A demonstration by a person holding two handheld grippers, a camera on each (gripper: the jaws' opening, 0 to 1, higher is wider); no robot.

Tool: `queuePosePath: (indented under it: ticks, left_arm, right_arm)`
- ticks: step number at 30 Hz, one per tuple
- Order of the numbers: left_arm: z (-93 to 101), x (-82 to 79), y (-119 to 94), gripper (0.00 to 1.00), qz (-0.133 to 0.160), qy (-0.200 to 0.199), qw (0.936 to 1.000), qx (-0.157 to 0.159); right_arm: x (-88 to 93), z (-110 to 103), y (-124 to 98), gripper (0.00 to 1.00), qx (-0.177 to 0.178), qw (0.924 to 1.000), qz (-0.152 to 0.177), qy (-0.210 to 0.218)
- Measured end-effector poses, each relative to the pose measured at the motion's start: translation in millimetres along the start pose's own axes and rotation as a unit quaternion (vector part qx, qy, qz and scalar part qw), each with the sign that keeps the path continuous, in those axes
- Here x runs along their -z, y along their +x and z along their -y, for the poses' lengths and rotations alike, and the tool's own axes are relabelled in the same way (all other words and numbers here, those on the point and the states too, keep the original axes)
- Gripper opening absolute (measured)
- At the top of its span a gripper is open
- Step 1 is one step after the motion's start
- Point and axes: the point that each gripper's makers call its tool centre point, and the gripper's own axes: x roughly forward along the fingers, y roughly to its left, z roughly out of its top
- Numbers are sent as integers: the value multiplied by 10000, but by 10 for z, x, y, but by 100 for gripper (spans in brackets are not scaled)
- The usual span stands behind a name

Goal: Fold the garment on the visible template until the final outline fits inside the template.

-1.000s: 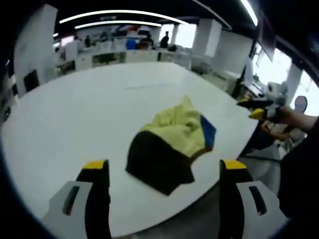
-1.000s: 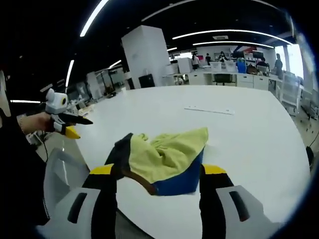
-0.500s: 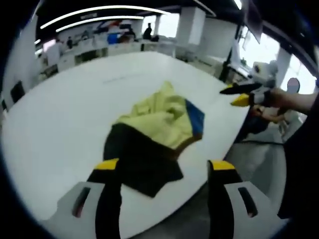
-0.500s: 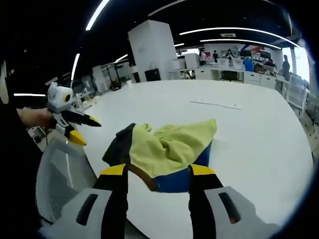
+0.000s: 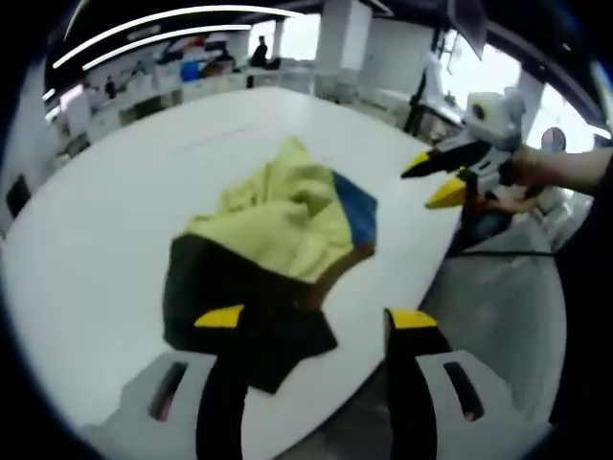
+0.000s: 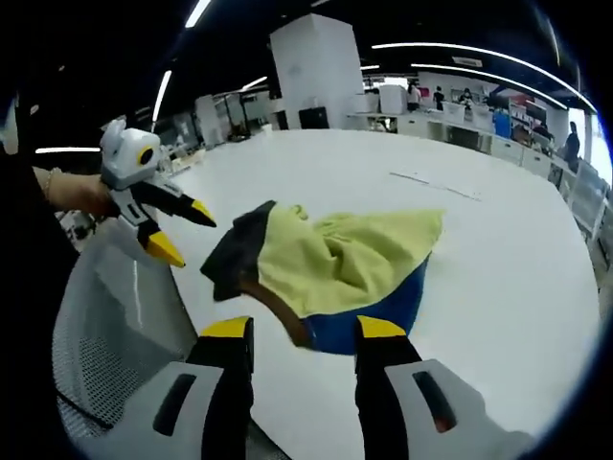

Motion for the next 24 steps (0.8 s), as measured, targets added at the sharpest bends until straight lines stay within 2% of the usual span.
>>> queuePosePath:
  ticks: [4, 11, 17, 24]
  left_arm:
    - [4, 24, 66, 49, -83, 84, 9999, 20]
    - [16, 116, 250, 41, -327, 546, 9980, 40]
    - [35, 150, 358, 37, -389, 657, 9970, 92]
    - [24, 188, 465, 33, -488, 804, 9955, 132]
  right_arm:
    - [53, -15, 62, 39, -110, 9998, -133, -98]
    - [158, -33, 171, 33, -210, 9989, -316, -270]
    - [270, -40, 257, 31, -282, 9968, -558, -507]
    - [327, -45, 347, 28, -380, 9949, -696, -624]
